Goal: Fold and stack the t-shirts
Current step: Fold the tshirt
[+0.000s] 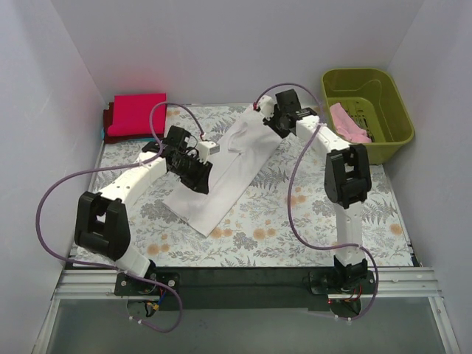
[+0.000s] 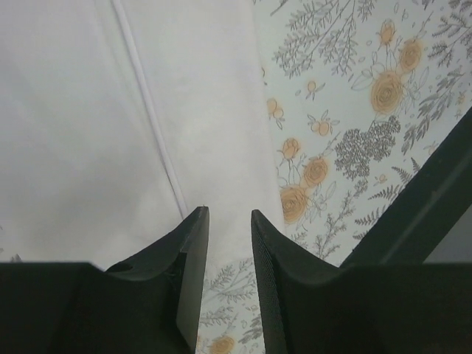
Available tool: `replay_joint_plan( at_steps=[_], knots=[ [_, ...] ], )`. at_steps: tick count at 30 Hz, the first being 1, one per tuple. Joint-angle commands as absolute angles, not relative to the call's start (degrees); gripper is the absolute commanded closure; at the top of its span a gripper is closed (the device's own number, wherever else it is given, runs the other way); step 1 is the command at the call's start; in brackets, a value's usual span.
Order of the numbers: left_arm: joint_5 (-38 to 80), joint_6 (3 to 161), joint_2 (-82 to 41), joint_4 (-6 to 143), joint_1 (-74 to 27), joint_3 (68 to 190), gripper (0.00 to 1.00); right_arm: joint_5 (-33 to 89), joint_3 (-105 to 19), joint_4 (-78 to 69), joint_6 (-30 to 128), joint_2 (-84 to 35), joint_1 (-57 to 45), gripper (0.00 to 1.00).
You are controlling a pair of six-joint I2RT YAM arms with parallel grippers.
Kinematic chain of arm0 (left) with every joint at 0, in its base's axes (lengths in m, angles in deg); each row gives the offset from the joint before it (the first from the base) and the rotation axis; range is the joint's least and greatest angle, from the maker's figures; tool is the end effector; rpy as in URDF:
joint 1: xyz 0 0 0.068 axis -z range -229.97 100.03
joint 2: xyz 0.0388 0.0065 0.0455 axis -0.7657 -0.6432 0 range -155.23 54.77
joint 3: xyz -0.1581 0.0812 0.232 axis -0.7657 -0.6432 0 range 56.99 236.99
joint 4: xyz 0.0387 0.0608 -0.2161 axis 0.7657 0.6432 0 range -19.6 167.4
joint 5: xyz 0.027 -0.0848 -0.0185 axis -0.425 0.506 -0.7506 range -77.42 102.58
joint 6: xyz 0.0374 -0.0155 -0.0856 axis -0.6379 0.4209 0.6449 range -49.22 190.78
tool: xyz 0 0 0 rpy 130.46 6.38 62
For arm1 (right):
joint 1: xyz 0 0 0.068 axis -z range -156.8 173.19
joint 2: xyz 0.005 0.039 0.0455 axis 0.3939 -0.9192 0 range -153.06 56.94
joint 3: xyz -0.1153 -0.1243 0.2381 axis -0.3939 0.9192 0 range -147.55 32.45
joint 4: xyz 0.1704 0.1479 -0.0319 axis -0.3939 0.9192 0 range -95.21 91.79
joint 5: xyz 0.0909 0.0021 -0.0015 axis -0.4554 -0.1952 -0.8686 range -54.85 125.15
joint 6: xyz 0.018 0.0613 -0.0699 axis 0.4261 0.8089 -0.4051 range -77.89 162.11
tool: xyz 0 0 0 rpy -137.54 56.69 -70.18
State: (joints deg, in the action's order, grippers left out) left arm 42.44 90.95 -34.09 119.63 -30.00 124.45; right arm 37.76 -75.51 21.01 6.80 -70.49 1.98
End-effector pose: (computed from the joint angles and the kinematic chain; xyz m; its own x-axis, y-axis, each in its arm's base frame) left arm 0.2483 -0.1356 0.2373 -0.9879 0.0410 -0.1494 0.1181 0.8232 -0.5553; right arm 0.4870 0.1848 0.2119 -0.3526 -0.7562 -0.5512 -0.6563 0.6197 -0.4303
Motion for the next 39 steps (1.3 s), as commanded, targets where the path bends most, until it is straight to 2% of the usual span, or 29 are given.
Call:
replay_joint_plan(
  at_steps=[1,7,16,19,23,27,32,35,39],
  knots=[
    [42.7,89.6,-38.6,116.5,-27.5,127.7,0.72,33.4,-69.6,17.1,10.8,-58.4,2.5,0.7],
    [36.3,86.4,-45.6,111.8,-24.2,126.2,0.73,29.9,-66.9,26.1,17.7,-54.5,4.2,0.62],
    [32.6,86.9,-48.0,110.7,-16.9,120.1,0.77,24.3,-60.4,32.2,21.6,-51.0,8.9,0.61],
    [35.2,91.2,-48.5,110.4,-12.5,117.3,0.78,22.1,-59.5,33.9,22.0,-51.3,11.7,0.64],
    [40.4,99.2,-52.4,108.8,-2.3,119.6,0.79,19.9,-60.1,35.4,22.0,-52.9,14.6,0.7],
    [46.6,107.8,-58.7,106.8,2.4,131.0,0.8,17.0,-61.8,35.9,21.4,-55.3,15.4,0.76],
    [49.4,110.4,-57.0,107.1,-1.3,140.5,0.78,11.5,-67.3,36.3,22.6,-58.8,13.8,0.82],
    [55.1,113.2,-50.0,104.8,-9.5,138.7,0.76,9.6,-69.1,36.2,23.0,-60.3,11.7,0.85],
    [52.8,113.3,-46.7,101.4,-15.2,135.4,0.74,7.5,-69.2,36.2,24.1,-61.7,9.2,0.88]
  ],
)
